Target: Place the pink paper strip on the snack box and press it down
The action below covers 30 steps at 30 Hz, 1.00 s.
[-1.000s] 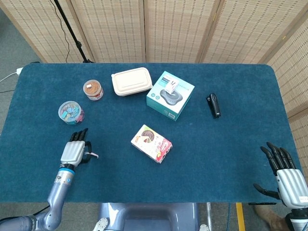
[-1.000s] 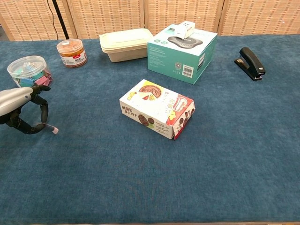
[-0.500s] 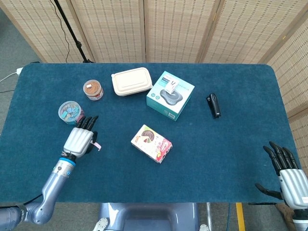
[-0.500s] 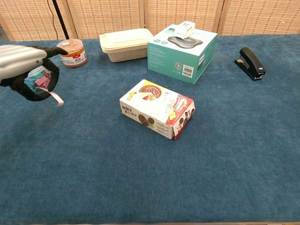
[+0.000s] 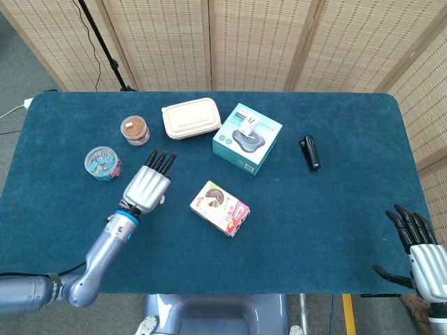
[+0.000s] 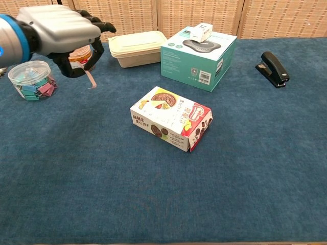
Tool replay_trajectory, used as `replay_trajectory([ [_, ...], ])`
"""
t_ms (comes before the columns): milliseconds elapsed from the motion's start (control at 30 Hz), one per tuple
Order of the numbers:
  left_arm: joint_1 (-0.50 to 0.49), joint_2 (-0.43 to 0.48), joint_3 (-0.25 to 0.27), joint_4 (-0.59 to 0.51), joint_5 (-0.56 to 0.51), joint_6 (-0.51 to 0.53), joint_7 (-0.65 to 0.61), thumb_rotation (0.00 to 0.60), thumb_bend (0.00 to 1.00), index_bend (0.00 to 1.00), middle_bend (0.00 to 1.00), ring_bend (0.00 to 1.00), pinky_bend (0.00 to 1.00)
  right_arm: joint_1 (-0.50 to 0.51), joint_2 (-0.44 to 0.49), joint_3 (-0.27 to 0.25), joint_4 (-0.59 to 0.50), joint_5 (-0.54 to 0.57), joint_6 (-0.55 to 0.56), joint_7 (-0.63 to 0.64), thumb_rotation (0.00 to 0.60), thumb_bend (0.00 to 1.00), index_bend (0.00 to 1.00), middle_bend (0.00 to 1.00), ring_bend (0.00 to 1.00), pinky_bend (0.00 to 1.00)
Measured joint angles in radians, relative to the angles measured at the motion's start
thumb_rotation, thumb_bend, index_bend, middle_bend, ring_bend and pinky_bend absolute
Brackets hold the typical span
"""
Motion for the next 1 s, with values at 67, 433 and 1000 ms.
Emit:
replay_trajectory([
  [67, -0.044, -0.023, -0.009, -0.007, -0.065, 0.018, 0.05, 0.6, 0.45, 0.64, 0.0, 0.0, 0.0, 0.0, 0.001, 0.001, 0.001, 0.002, 0.0, 0.005, 0.6, 0.0, 0.0, 0.0, 0.0, 0.0],
  [433, -0.22, -0.16, -0.032, 0.025, -0.302, 0.093, 0.166, 0.6, 0.45, 0.64, 0.0, 0.0, 0.0, 0.004, 0.007, 0.002, 0.006, 0.004, -0.006, 0.027, 0.6, 0.0, 0.0, 0.0, 0.0, 0.0],
  [1000, -0.389, -0.299, -0.019, 0.133, -0.465, 0.148, 0.255, 0.6, 0.45, 0.64, 0.0, 0.0, 0.0, 0.009, 0.019, 0.006, 0.018, 0.015, -0.01, 0.088, 0.6, 0.0, 0.0, 0.0, 0.0, 0.0],
])
